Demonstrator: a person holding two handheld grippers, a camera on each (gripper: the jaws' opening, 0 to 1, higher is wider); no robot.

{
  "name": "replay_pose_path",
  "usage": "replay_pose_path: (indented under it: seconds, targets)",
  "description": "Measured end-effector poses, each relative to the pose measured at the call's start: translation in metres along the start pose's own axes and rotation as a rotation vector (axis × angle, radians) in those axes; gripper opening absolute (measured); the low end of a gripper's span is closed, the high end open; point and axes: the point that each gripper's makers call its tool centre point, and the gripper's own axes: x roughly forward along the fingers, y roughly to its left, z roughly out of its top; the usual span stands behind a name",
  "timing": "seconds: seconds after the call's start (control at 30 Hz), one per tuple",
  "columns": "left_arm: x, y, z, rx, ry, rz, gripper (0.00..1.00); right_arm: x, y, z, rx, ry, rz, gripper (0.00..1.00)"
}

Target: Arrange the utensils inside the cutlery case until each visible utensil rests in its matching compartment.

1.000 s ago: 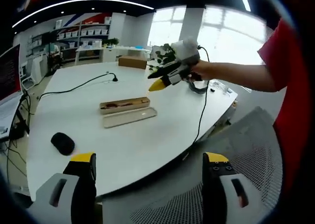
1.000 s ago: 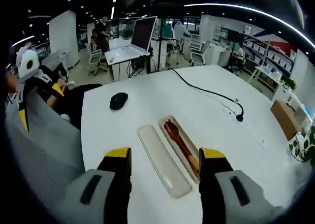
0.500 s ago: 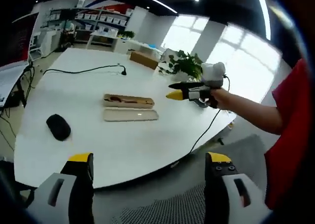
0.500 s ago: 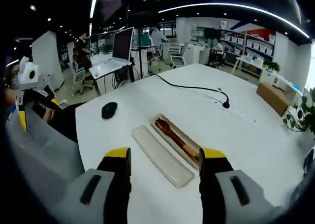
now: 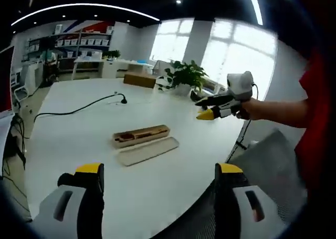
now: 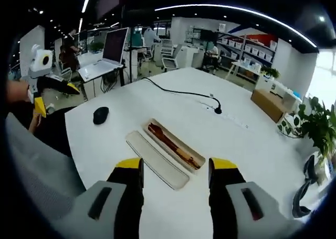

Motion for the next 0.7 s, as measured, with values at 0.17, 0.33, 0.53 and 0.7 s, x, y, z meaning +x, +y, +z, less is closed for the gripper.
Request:
replay_pose_path:
  seconds: [0.17,0.33,0.53,0.7]
  targets:
    - [0.026,0.013,-0.014,0.081,-0.003,0.006,0.85,-0.003,0.014,-0.033,-0.077,0.100,0.035,0.49]
    - [0.044,0.013,-0.024,0.106,0.007,-0.008,0.82,-0.003,0.014,-0.041,-0.081,0.121,0.028,0.56]
    - [0.060,0.021,-0.023,0.176,0.024,0.024,0.78,0.002,0.009,-0.045,-0.061,0.103,0.043,0.55]
    - [0.061,0.020,-0.027,0.124,0.052,0.033,0.79,0.001,0.005,-0.061,-0.074,0.130,0.046,0.54]
